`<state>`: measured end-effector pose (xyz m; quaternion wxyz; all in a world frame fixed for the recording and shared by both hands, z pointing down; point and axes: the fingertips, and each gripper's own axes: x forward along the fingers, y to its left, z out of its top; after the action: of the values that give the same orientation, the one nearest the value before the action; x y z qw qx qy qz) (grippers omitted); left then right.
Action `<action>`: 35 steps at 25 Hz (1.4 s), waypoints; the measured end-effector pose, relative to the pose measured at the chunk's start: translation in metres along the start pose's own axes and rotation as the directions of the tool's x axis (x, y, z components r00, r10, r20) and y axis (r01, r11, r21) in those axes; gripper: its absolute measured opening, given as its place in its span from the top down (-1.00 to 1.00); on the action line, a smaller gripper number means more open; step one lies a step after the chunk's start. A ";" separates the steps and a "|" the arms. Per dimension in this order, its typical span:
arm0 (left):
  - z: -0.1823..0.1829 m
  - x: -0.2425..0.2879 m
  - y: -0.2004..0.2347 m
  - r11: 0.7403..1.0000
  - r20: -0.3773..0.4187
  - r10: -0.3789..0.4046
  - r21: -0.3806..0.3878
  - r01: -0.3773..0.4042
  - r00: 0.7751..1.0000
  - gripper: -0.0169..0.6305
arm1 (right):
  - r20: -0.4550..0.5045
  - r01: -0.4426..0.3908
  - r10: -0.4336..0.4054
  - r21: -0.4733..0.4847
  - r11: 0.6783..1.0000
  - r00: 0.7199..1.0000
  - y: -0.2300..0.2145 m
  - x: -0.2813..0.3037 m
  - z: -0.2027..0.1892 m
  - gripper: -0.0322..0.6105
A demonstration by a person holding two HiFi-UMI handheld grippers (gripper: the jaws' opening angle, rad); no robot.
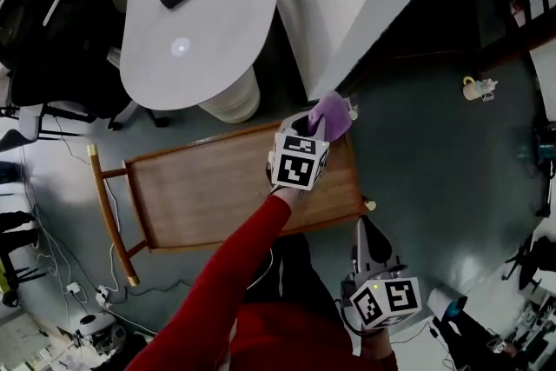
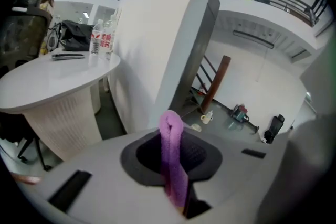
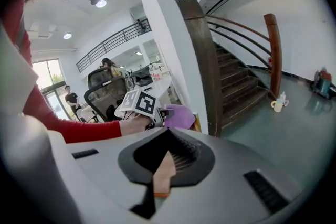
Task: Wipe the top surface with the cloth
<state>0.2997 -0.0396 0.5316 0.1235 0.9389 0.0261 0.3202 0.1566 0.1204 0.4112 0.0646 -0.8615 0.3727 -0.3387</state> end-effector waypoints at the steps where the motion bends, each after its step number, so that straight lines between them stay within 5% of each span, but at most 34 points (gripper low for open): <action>1: -0.004 -0.005 0.016 0.999 -0.004 0.037 -0.013 -0.037 0.999 0.80 | -0.022 -0.038 0.038 -0.017 0.999 0.999 0.004 0.009 0.002 0.89; 5: -0.028 -0.045 0.090 0.977 -0.015 0.190 -0.092 -0.191 0.982 0.80 | -0.124 -0.182 0.173 -0.070 0.981 0.977 0.032 0.047 -0.002 0.89; 9: -0.064 -0.113 0.180 0.917 -0.029 0.366 -0.161 -0.366 0.930 0.80 | -0.230 -0.326 0.289 -0.143 0.934 0.929 0.083 0.078 -0.019 0.89; 16: -0.124 -0.245 0.305 0.725 -0.087 0.645 -0.246 -0.644 0.759 0.80 | -0.354 -0.502 0.419 -0.185 0.845 0.836 0.160 0.098 -0.048 0.89; 19: -0.144 -0.287 0.334 0.637 -0.116 0.720 -0.283 -0.717 0.685 0.80 | -0.386 -0.533 0.437 -0.187 0.825 0.812 0.175 0.101 -0.056 0.89; 22: -0.153 -0.314 0.352 0.582 -0.136 0.761 -0.290 -0.760 0.635 0.80 | -0.398 -0.544 0.444 -0.184 0.819 0.803 0.182 0.102 -0.057 0.89; 29: -0.158 -0.318 0.352 0.559 -0.131 0.784 -0.278 -0.781 0.607 0.80 | -0.403 -0.541 0.439 -0.185 0.820 0.803 0.184 0.103 -0.060 0.89; 33: -0.138 -0.328 0.327 0.586 -0.071 0.781 -0.258 -0.768 0.620 0.80 | -0.370 -0.536 0.445 -0.195 0.821 0.816 0.188 0.096 -0.049 0.89; 35: -0.112 -0.340 0.317 0.591 -0.009 0.799 -0.176 -0.788 0.601 0.80 | -0.343 -0.539 0.456 -0.207 0.816 0.821 0.191 0.094 -0.040 0.89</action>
<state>-0.0478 -0.3662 0.4939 0.0444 0.8496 -0.4251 0.3091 0.0632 -0.0749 0.4224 -0.0305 -0.6758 0.6381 -0.3677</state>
